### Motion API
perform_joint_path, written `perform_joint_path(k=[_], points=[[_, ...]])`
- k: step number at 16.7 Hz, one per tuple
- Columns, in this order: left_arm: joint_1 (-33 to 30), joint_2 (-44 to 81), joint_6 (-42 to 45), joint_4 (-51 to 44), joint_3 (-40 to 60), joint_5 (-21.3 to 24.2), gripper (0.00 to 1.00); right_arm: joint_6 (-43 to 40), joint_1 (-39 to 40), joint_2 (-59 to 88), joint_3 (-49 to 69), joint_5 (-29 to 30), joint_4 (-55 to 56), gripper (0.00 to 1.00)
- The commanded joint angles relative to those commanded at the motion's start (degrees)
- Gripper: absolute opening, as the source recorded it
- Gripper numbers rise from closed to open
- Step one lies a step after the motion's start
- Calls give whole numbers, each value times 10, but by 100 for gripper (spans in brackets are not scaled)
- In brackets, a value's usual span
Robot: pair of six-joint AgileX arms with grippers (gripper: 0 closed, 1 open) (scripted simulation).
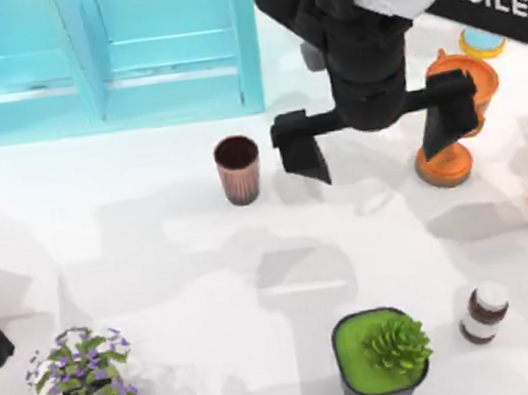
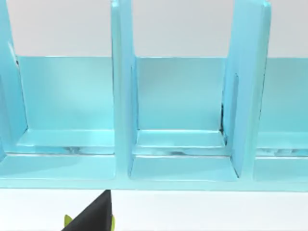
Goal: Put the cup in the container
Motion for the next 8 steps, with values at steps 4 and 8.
perform_joint_path(k=[4,8], points=[[0,0,0,0,0,0,100,44,35,118,202,17,-48,100],[0,0,0,0,0,0,100,73,58,180,345,26,-64,100]])
